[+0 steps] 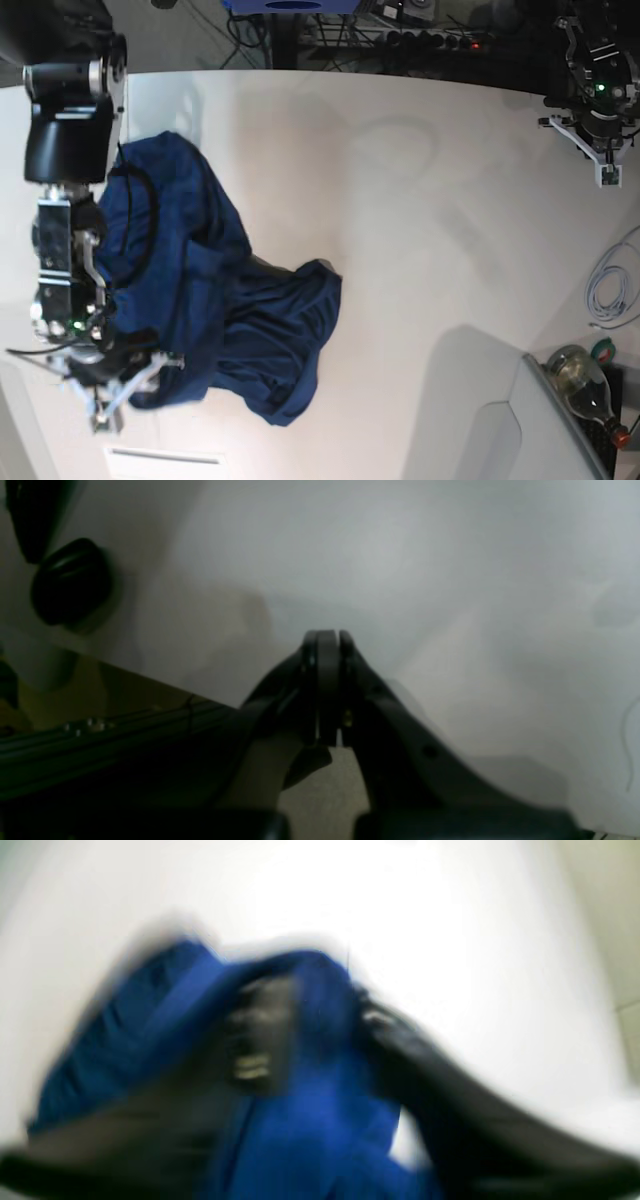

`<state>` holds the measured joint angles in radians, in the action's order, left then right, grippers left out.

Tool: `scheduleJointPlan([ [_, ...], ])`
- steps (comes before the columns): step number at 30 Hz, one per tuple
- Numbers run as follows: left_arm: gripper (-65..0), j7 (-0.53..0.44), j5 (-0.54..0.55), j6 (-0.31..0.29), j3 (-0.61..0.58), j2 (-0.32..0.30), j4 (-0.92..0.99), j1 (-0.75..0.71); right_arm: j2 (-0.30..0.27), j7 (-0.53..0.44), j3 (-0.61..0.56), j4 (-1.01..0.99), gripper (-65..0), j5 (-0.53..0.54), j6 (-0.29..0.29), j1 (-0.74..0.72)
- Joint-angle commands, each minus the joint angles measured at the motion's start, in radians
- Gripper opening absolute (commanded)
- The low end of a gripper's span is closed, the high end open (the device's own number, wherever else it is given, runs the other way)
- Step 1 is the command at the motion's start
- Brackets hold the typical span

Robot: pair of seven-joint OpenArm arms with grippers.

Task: Layout the t-shirt on the table in an organized manner, then fold the t-shirt properly
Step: 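Pull the shirt edge with the right gripper, then release it, then grasp the shirt with the right gripper and the left gripper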

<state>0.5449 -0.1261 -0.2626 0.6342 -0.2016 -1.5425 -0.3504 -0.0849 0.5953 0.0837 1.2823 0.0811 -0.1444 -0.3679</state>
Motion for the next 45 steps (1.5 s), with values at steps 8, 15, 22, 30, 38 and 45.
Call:
scheduleJointPlan([
  [8, -65.0, -0.016, -0.002, 0.009, 0.002, -0.011, -0.013, 0.001, 0.0, -0.038, -0.002, 0.193, -17.6, 0.006, 0.001, 0.188],
  [15, -65.0, -0.016, -0.002, 0.009, -0.047, 0.011, -0.014, 0.023, -0.054, -0.082, -0.299, 0.287, -18.2, 0.006, -0.004, 0.343],
  [22, -65.0, -0.016, -0.002, 0.009, -0.106, 0.015, -0.017, 0.023, -0.034, -0.162, -0.585, 0.11, -18.2, -0.045, 0.002, 0.174],
  [30, -65.0, -0.016, -0.002, 0.007, -0.107, 0.035, -0.023, 0.017, 0.161, -0.286, -0.626, -0.35, -18.3, -0.346, 0.002, 0.0],
  [38, -65.0, -0.016, -0.002, 0.006, -0.155, 0.035, -0.013, 0.021, 0.176, -0.318, -0.625, -0.482, -49.7, -0.343, 0.002, -0.029],
  [45, -65.0, -0.016, -0.002, 0.006, -0.264, 0.035, -0.01, 0.064, 0.178, -0.259, -0.626, -0.364, -65.0, -0.344, 0.001, 0.079],
])
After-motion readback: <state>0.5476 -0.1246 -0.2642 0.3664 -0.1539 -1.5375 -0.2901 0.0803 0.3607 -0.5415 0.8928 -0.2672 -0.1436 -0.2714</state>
